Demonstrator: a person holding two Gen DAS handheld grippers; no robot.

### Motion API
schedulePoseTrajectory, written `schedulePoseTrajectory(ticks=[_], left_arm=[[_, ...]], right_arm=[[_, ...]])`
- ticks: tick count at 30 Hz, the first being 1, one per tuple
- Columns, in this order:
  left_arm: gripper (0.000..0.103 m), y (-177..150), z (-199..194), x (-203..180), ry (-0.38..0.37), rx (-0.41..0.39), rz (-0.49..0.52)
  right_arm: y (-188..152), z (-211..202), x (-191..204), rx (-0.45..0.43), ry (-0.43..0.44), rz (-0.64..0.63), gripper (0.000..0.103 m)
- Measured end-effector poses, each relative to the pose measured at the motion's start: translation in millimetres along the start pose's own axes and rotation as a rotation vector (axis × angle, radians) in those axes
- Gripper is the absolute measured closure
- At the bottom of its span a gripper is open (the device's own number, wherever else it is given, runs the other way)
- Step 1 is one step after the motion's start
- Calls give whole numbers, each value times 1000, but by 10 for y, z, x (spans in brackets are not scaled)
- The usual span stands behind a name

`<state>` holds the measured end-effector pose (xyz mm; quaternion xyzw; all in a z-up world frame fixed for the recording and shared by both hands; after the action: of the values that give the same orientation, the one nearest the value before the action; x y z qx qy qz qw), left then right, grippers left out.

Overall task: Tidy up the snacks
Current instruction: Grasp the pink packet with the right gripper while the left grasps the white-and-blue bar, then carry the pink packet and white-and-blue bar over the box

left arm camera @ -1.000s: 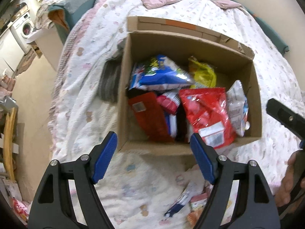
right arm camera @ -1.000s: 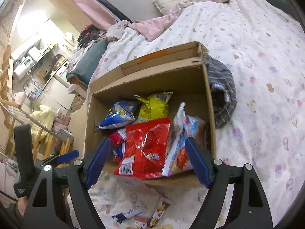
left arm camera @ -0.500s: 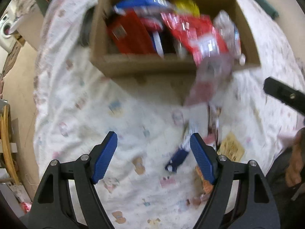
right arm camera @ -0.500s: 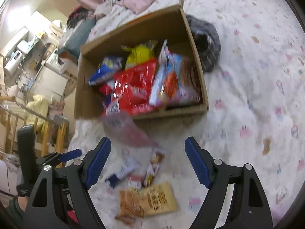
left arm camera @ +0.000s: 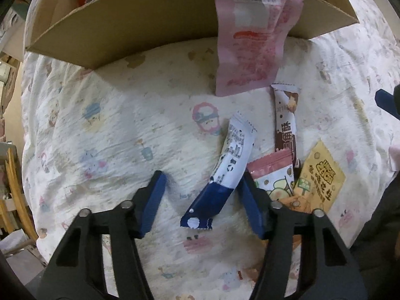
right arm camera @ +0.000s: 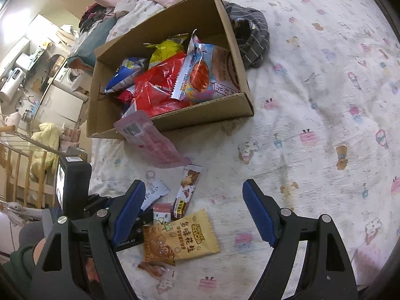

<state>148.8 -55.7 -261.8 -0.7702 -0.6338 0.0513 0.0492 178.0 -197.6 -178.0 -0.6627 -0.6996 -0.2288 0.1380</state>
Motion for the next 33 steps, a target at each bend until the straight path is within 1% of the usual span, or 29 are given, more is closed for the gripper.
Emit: schedulePoseTrajectory(ticks=[1,2,3,4,5,10,13,16,19,22,25,27,30,32,33], left_arm=[[61,21,-8,-30,2,-4,6],[72,45,-23,-59,4,-7,10],[78,71,-47,-70,10,-11,14],[86,79,-63,-78,21,-18,19],[89,90,-85,-74,20,-22,19],[89,24,-224,-32,-36,-39,-7],[89,-43,-408,57,-69,-86,-49],[89,-126,-559,186,-93,-132,-125],[89,-191,-625,327,-128,-154,-193],[89,-221,-707,458,-110,-199,-221],[89,-191,-775,573,-92,-231,-218],[89,-149,-792,642,-95,-233,-226],[89,-139,-782,672,-97,-235,-236],[89,-115,-801,675,-88,-247,-239],[89,-123,-815,694,-86,-250,-238]], right_arm=[[-1,12,-9,4,-3,2,21],[-4,28,-11,7,-4,3,21],[-6,44,-9,11,-3,4,21],[0,65,-3,16,-3,4,21],[5,75,2,18,-4,2,21],[36,149,119,23,-2,-19,21],[68,222,243,16,-9,-42,21],[119,334,395,-11,-60,-98,20],[165,479,548,-37,-104,-150,13],[203,665,632,-37,-167,-186,5],[251,808,692,-27,-204,-202,5],[303,855,729,-26,-230,-208,5],[434,848,782,-52,-264,-205,5],[509,846,801,-55,-260,-195,7],[520,853,803,-51,-239,-191,11]])
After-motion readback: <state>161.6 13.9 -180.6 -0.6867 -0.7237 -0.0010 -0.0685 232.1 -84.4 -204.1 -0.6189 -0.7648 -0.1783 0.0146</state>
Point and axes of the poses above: each gripper's, at about its wrist camera, not at the fingertips, and z roughly the way its jaws point, x to its left, y to its top, the point moved 10 cm from there along z, roughly the way its jaws point, and after that the axes turned 12 degrees about x, right-handed, at the moved point
